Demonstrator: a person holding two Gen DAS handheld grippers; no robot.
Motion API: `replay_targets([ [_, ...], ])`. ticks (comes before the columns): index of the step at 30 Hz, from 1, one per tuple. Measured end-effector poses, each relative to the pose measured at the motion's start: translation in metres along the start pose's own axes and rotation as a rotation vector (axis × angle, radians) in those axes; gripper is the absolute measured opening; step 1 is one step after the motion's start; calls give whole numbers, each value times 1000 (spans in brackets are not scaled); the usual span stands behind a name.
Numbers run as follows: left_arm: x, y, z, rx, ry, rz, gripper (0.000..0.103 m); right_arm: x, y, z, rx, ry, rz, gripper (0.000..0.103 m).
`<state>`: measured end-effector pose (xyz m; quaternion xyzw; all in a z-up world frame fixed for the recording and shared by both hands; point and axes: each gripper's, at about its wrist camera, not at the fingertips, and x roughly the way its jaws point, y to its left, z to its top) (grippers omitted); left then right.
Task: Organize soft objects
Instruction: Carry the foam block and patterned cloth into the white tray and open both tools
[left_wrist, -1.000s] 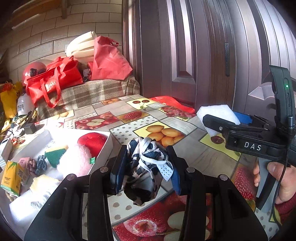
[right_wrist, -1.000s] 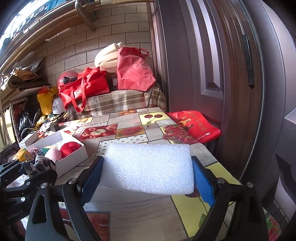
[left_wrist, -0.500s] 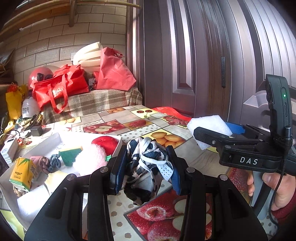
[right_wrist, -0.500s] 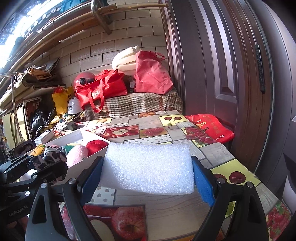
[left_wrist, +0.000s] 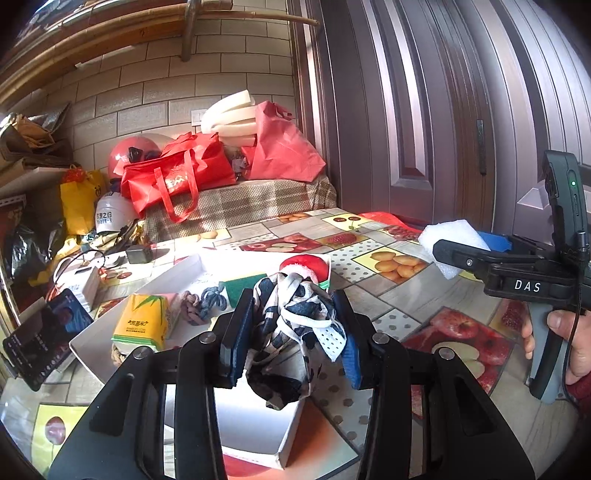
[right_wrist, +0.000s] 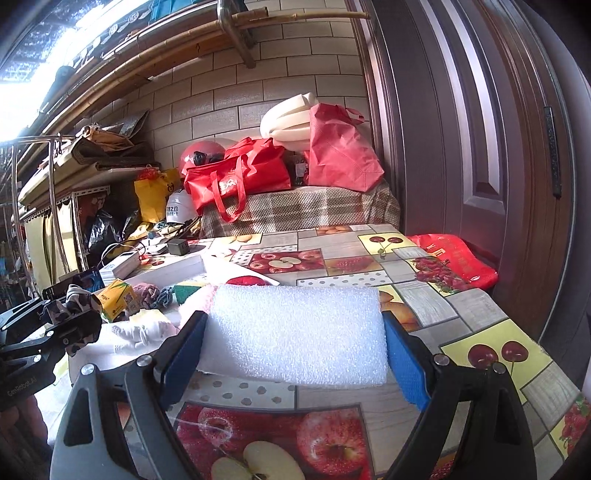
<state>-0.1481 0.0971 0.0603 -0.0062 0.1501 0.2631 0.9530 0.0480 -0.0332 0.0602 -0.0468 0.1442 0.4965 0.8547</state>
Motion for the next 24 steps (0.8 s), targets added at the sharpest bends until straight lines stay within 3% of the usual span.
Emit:
replay_targets([
  [10, 6, 77, -11, -100, 38, 158, 41, 15, 39, -1, -94, 28, 83, 91],
  [24, 41, 103, -7, -111, 98, 181, 41, 60, 102, 6, -159, 48, 198, 91],
])
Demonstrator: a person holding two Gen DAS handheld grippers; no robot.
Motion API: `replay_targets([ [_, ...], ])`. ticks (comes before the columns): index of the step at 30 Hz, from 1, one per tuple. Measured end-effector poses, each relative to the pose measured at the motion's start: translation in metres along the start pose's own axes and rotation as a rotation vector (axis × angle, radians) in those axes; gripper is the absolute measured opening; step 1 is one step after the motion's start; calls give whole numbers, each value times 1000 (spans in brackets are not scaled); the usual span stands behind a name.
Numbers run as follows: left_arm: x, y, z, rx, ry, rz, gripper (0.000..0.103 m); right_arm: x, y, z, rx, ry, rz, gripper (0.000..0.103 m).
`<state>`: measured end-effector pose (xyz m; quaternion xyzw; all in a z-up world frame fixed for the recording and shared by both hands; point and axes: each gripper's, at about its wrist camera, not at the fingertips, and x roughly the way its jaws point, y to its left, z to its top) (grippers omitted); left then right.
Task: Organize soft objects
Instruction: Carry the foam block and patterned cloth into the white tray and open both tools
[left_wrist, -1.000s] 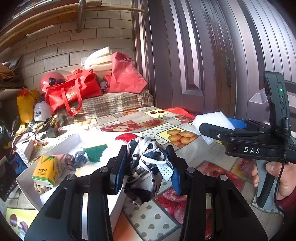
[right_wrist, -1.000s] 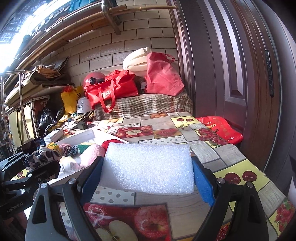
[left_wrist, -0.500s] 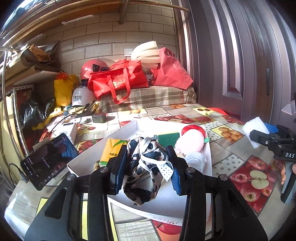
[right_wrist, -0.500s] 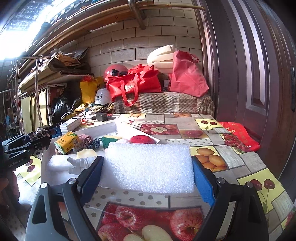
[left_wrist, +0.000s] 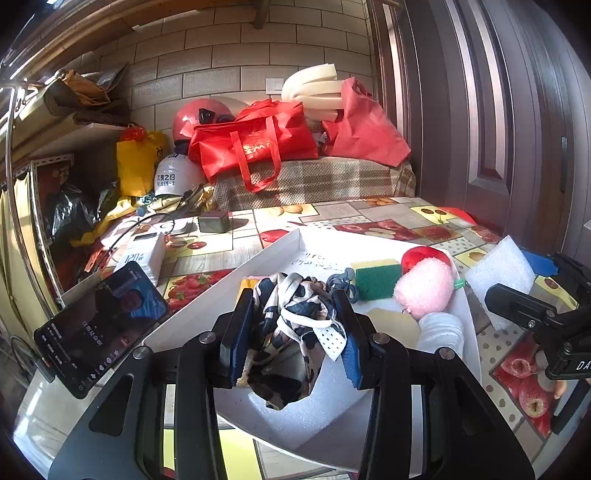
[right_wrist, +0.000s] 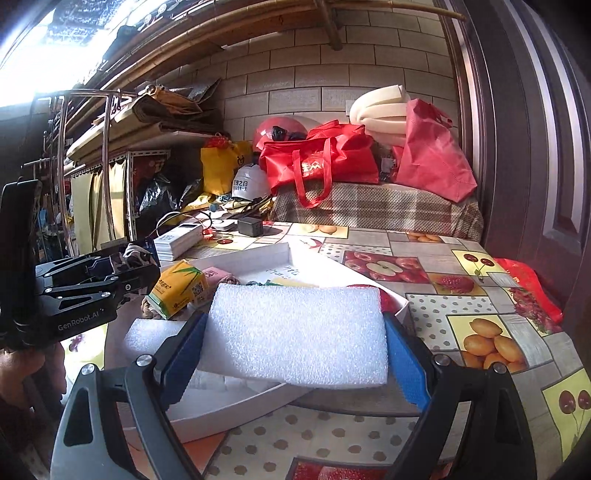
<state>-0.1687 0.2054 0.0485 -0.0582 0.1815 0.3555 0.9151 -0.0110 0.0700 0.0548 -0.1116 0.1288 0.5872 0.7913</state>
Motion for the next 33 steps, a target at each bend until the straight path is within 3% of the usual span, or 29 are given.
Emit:
replay_targets([
  [18, 50, 9, 16, -4, 82, -1, 42, 76, 19, 21, -28, 107, 17, 91],
  [29, 57, 6, 17, 11, 101, 9, 43, 79, 22, 21, -43, 129, 14, 92],
  [32, 56, 8, 17, 6, 91, 34, 48, 80, 21, 21, -40, 132, 5, 98],
  [33, 54, 9, 17, -3, 81, 57, 57, 81, 19, 22, -35, 135, -7, 103],
])
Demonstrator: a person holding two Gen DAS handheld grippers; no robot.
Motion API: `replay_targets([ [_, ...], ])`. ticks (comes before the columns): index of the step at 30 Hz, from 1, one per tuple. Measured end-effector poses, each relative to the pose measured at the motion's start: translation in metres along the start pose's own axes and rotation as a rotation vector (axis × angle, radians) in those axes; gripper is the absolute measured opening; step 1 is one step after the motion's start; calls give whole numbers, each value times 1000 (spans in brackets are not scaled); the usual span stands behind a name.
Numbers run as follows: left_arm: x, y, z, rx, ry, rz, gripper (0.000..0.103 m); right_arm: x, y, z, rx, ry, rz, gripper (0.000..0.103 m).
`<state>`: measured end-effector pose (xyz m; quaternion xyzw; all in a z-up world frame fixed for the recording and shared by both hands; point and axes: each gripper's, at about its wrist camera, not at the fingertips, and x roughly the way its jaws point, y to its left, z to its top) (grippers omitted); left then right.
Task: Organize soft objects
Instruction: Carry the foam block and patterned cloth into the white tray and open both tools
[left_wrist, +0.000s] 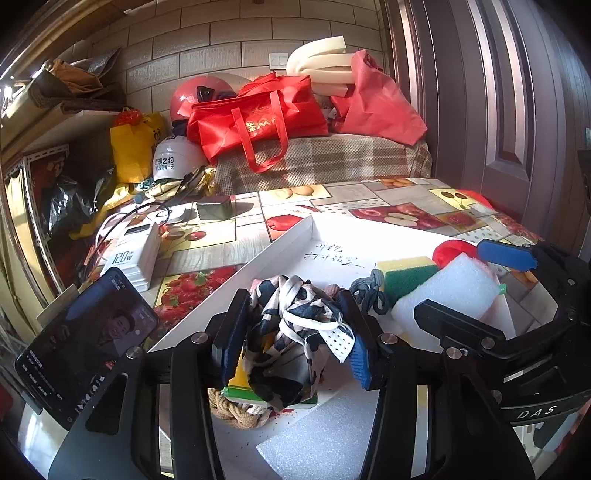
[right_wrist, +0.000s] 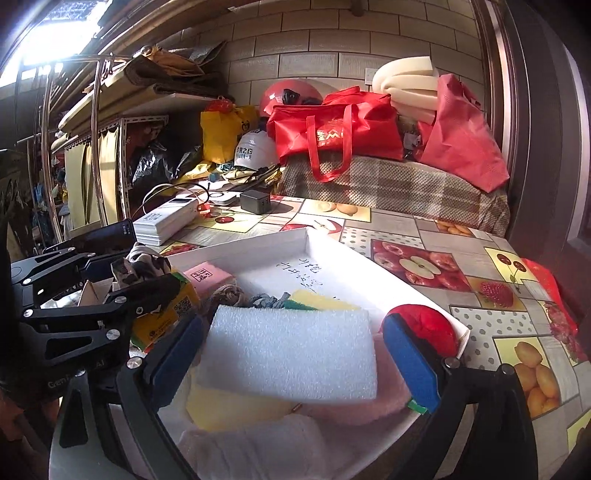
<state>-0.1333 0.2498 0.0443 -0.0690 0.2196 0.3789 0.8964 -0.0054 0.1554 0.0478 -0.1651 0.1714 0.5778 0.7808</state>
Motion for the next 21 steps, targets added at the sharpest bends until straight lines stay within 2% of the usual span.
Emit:
replay_targets([
  [1, -2, 2, 0, -14, -13, 27, 72, 0, -1, 0, 5, -2, -7, 103],
  [2, -4, 6, -1, -31, -24, 48, 79, -1, -2, 0, 9, -8, -11, 103],
  [3, -7, 11, -1, -56, -37, 63, 91, -3, -2, 0, 12, -16, -13, 103],
  [4, -9, 15, -2, -76, -45, 74, 100, -5, -3, 0, 13, -24, -12, 103],
  [5, -9, 18, -3, -92, -48, 81, 103, -6, -3, 0, 13, -31, -12, 103],
  [15, -18, 18, -5, -88, -90, 92, 103, -9, -3, 0, 14, -57, -28, 103],
  [21, -30, 17, -6, -97, -141, 128, 103, -15, -7, -1, 40, -93, -31, 103],
])
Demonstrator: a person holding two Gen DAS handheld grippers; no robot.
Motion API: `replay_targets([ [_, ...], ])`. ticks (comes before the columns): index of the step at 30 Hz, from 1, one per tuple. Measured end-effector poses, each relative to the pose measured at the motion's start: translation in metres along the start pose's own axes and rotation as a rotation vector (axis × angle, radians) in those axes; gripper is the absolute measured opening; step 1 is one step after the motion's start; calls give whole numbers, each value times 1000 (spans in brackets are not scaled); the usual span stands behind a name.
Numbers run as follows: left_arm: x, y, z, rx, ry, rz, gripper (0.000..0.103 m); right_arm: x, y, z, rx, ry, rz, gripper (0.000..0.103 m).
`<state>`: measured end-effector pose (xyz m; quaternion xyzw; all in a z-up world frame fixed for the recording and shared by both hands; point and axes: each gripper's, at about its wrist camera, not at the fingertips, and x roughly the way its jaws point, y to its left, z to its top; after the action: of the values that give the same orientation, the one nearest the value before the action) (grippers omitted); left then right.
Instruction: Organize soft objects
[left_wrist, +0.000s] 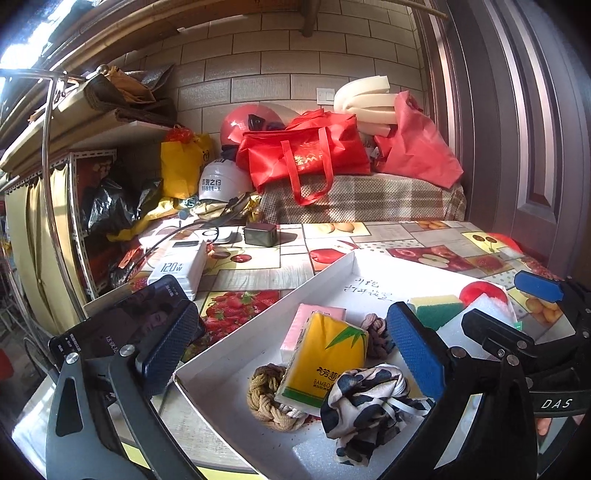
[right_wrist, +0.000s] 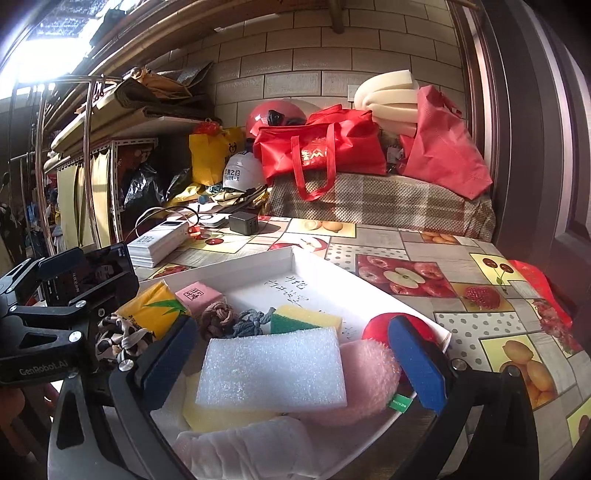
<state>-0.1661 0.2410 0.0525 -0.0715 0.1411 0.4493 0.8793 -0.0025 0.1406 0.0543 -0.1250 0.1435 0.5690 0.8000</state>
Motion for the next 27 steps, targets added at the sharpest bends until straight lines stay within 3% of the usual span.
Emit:
replay_targets([
  [5, -3, 1, 0, -13, -1, 17, 103, -9, -4, -1, 23, -44, -31, 103],
  [12, -13, -7, -5, -17, 18, 5, 103, -18, -9, -5, 36, -32, -33, 103],
  [27, -67, -55, -22, 38, 33, -126, 103, -81, -31, -33, 44, -20, -9, 103],
])
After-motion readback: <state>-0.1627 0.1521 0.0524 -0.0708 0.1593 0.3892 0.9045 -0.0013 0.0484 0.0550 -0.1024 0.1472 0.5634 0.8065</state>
